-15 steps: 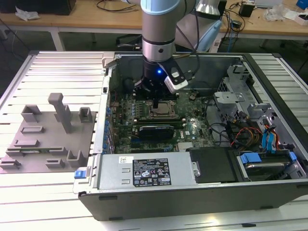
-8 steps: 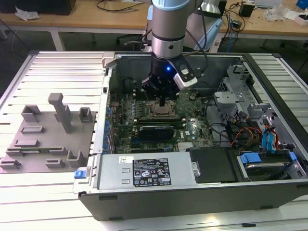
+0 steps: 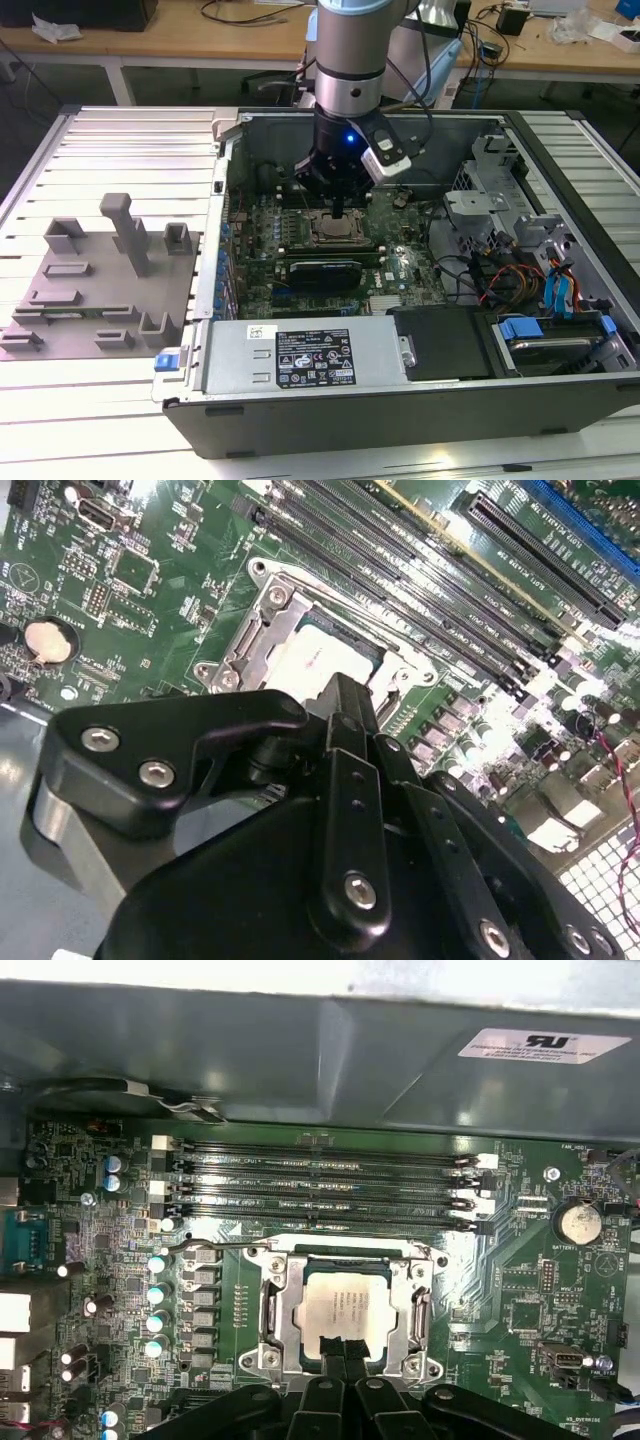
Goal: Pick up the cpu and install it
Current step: 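Close the cpu cover, then install the first cpu locking lever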
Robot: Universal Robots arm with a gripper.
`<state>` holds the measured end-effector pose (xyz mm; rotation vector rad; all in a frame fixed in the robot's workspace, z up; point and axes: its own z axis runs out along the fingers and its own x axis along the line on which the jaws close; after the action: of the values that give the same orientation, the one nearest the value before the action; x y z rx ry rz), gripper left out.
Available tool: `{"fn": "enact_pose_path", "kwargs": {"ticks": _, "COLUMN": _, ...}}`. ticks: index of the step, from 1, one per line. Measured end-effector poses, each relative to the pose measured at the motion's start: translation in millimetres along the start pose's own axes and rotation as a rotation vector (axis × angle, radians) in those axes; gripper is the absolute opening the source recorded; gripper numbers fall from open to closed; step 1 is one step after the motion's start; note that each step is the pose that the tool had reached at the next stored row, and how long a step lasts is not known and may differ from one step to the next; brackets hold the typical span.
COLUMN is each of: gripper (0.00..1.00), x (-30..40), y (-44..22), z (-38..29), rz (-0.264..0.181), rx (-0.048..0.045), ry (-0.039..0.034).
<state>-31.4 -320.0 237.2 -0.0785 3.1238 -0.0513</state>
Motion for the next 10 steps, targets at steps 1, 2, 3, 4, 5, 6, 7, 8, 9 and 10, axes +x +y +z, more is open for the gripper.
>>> {"fn": "enact_pose_path", "kwargs": {"ticks": 1, "gripper": 0.11, "x": 0.0, "y": 0.0, "z": -0.2, "rz": 0.000, "rx": 0.0000, "ry": 0.0000}}
{"fn": "enact_pose_path", "kwargs": {"ticks": 2, "gripper": 0.11, "x": 0.0, "y": 0.0, "z": -0.5, "rz": 0.000, "rx": 0.0000, "ry": 0.0000}}
{"fn": "enact_pose_path", "kwargs": {"ticks": 3, "gripper": 0.11, "x": 0.0, "y": 0.0, "z": -0.7, "rz": 0.000, "rx": 0.0000, "ry": 0.0000}}
{"fn": "enact_pose_path", "kwargs": {"ticks": 4, "gripper": 0.11, "x": 0.0, "y": 0.0, "z": -0.8, "rz": 0.000, "rx": 0.0000, "ry": 0.0000}}
{"fn": "enact_pose_path", "kwargs": {"ticks": 5, "gripper": 0.11, "x": 0.0, "y": 0.0, "z": -1.1, "rz": 0.000, "rx": 0.0000, "ry": 0.0000}}
{"fn": "enact_pose_path", "kwargs": {"ticks": 6, "gripper": 0.11, "x": 0.0, "y": 0.0, "z": -1.3, "rz": 0.000, "rx": 0.0000, "ry": 0.0000}}
{"fn": "enact_pose_path", "kwargs": {"ticks": 7, "gripper": 0.11, "x": 0.0, "y": 0.0, "z": -1.5, "rz": 0.000, "rx": 0.0000, "ry": 0.0000}}
{"fn": "enact_pose_path", "kwargs": {"ticks": 8, "gripper": 0.11, "x": 0.0, "y": -0.1, "z": -1.7, "rz": 0.000, "rx": 0.0000, "ry": 0.0000}}
{"fn": "enact_pose_path", "kwargs": {"ticks": 9, "gripper": 0.11, "x": 0.0, "y": -0.1, "z": -1.9, "rz": 0.000, "rx": 0.0000, "ry": 0.0000}}
{"fn": "enact_pose_path", "kwargs": {"ticks": 10, "gripper": 0.11, "x": 0.0, "y": -0.1, "z": -2.0, "rz": 0.000, "rx": 0.0000, "ry": 0.0000}}
